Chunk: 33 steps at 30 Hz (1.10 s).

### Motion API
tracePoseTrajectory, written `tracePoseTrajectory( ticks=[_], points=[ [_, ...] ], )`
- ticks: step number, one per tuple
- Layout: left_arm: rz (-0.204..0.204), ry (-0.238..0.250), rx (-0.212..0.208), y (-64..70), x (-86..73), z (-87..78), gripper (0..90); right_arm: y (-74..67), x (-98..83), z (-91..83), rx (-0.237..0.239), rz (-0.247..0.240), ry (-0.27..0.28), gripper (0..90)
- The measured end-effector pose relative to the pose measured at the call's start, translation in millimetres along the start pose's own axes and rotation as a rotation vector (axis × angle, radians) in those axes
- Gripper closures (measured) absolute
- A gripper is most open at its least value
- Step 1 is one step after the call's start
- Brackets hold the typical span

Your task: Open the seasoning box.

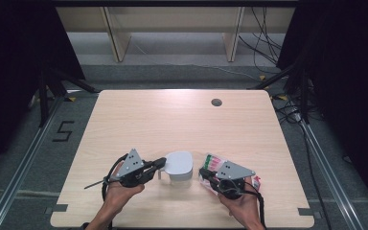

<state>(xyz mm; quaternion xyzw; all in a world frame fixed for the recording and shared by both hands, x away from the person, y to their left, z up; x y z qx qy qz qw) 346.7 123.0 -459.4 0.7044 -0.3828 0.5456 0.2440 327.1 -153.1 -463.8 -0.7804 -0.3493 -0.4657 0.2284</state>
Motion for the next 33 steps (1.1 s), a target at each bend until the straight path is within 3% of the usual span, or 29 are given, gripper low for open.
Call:
tracePoseTrajectory(
  ticks=[4,6,10,12,19,20,33],
  points=[
    [0.017,-0.005,0.005,0.1,0.2,-0.8,89.0,-1.2,2.5,2.3,0.007,-0.008,0.000,90.0],
    [-0.003,0.003,0.003,0.4,-0.2,-0.3,89.0,-1.8,3.8,2.6,0.000,-0.008,-0.002,90.0],
    [-0.002,0.002,0.002,0.4,-0.4,-0.5,89.1,-2.1,5.9,4.6,0.018,-0.009,-0.002,90.0],
    [-0.003,0.001,0.005,0.7,-0.5,-0.7,89.1,-3.3,5.8,5.4,0.002,0.009,0.006,90.0],
    [-0.001,0.004,0.002,-0.1,-0.6,-0.8,89.1,-6.0,7.7,8.3,0.019,-0.005,-0.015,90.0],
    [0.008,-0.006,0.011,0.2,-0.4,-1.6,89.1,-5.4,8.3,9.5,0.028,-0.027,-0.016,90.0],
    [0.004,0.002,0.004,-0.4,-0.8,-1.2,89.1,-8.5,9.8,14.1,0.034,-0.028,-0.023,90.0]
  ],
)
Point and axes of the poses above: each handheld gripper's, and its own axes: z roughly forward along the jaws, x roughly out of its top, y roughly to its right, the point moved 2 cm from there along z, roughly forward along the jaws, and after that the axes turned 7 degrees about z, right-handed, at the moved point
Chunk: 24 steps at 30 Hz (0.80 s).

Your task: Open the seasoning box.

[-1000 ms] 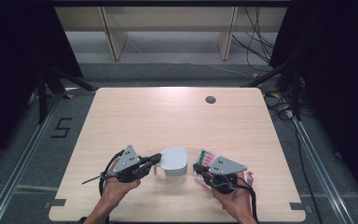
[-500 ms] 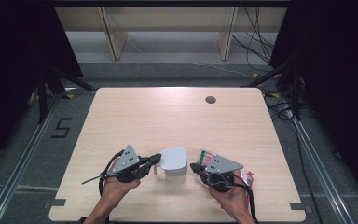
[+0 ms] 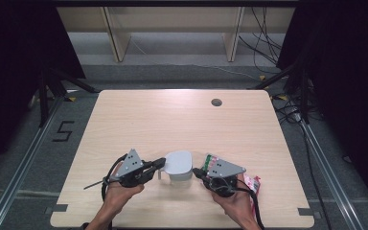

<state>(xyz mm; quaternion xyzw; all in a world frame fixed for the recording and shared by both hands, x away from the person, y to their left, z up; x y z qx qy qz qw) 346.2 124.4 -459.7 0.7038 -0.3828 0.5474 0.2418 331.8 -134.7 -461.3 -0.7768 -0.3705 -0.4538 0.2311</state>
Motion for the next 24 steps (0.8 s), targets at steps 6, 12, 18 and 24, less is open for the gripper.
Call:
tracePoseTrajectory(
  ticks=[6,12,18,24],
  points=[
    [0.004,-0.014,0.001,-0.6,-0.1,-1.5,89.1,-4.5,3.1,0.3,0.003,-0.012,0.002,90.0],
    [-0.018,-0.006,-0.008,0.1,-0.4,-2.0,84.8,-7.0,7.5,-1.8,0.000,-0.022,0.011,90.0],
    [-0.004,0.005,-0.004,-2.4,4.0,-8.7,74.3,-11.1,15.6,-1.3,0.002,-0.039,0.029,90.0],
    [-0.024,-0.013,-0.008,-7.4,-3.0,-20.5,65.3,-15.2,21.6,1.3,-0.003,-0.056,0.033,90.0]
  ],
)
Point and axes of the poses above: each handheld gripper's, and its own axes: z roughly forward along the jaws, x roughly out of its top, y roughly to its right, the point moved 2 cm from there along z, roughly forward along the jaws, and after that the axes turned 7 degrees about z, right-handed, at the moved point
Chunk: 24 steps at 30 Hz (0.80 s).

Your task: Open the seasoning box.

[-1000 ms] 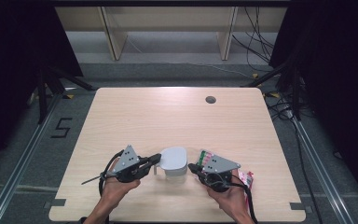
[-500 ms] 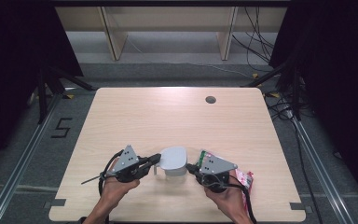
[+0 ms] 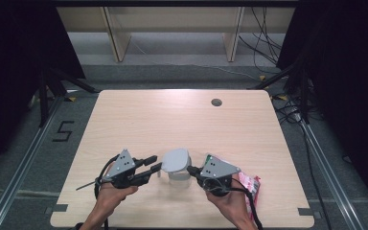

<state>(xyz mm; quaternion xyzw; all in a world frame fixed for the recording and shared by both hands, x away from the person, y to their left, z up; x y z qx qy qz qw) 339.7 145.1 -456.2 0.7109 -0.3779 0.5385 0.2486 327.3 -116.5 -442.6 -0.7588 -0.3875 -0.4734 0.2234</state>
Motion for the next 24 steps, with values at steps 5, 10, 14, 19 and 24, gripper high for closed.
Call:
tracePoseTrajectory(
  ticks=[5,10,14,19,24],
  points=[
    [-0.021,-0.010,-0.001,-4.4,-10.7,-3.1,59.8,-2.2,5.4,1.8,-0.001,0.007,0.012,90.0],
    [-0.036,-0.025,0.002,-7.2,-19.2,-3.9,57.5,-1.6,12.5,4.8,0.003,-0.011,0.028,90.0],
    [-0.020,-0.031,-0.004,-7.0,-22.1,-4.4,56.2,-2.9,18.2,6.2,0.000,-0.016,0.040,90.0],
    [-0.017,-0.058,0.001,-8.4,-28.8,-5.6,54.3,-9.8,28.8,13.5,0.014,-0.042,0.050,90.0],
    [-0.017,-0.070,0.000,-10.1,-34.0,-6.3,53.3,-13.3,33.7,18.7,0.038,-0.056,0.047,90.0]
  ],
)
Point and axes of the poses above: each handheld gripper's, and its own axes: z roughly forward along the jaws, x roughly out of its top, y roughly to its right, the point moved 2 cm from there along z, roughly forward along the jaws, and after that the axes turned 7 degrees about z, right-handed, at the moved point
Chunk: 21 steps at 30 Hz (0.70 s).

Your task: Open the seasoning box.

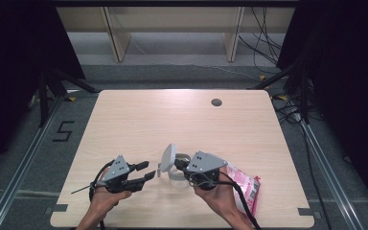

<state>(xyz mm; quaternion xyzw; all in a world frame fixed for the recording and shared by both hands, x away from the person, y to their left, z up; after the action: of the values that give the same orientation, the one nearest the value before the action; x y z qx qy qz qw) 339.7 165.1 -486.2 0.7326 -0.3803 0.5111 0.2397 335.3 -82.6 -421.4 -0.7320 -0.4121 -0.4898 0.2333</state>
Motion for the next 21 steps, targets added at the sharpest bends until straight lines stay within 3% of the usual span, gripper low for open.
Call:
tracePoseTrajectory(
  ticks=[5,14,18,21],
  points=[
    [0.014,-0.013,0.005,-1.5,-3.7,-0.8,52.4,-4.1,5.9,5.5,0.011,-0.003,0.009,90.0],
    [0.000,-0.013,0.016,-1.1,-4.5,-1.3,48.8,-13.2,10.9,15.6,0.047,-0.015,-0.002,90.0],
    [-0.008,-0.010,0.018,-0.5,-6.6,-1.4,47.7,-11.5,10.0,13.1,0.029,-0.009,0.001,90.0],
    [-0.008,-0.020,0.022,-1.5,-9.2,-1.3,47.3,0.8,7.5,3.5,0.019,0.000,0.005,87.9]
  ],
)
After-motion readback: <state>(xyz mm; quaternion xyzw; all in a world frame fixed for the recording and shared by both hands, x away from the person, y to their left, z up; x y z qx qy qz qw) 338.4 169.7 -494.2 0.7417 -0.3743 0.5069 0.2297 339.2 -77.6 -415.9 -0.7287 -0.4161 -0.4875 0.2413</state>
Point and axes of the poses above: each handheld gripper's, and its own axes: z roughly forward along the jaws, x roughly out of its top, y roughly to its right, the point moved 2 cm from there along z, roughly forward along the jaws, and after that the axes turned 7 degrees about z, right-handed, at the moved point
